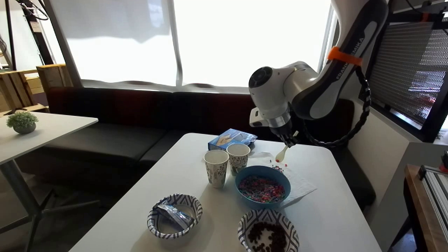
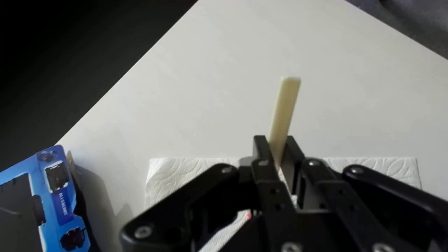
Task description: Transfer a spoonful of contents from the blue bowl onto the paper towel
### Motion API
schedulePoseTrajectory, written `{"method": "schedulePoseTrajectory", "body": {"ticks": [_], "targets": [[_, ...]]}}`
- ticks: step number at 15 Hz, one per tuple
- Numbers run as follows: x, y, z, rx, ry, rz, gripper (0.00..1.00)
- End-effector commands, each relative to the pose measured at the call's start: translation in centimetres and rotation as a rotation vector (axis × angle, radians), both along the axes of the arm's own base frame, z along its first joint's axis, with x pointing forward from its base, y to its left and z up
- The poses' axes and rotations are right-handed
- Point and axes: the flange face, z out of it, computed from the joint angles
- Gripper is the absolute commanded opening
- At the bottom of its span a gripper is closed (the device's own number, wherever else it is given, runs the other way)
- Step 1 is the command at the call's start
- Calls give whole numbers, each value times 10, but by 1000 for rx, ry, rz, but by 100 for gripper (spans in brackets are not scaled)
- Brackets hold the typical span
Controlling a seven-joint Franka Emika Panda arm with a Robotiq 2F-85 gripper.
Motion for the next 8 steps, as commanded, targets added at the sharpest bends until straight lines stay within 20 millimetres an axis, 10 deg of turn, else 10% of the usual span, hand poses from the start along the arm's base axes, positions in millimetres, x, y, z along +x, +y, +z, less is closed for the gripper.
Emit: {"method": "schedulePoseTrajectory", "body": {"ticks": [1,8], "targets": [[1,12,-3,-66,-14,78,3],[-1,21,4,-41,-31,117,3]]}}
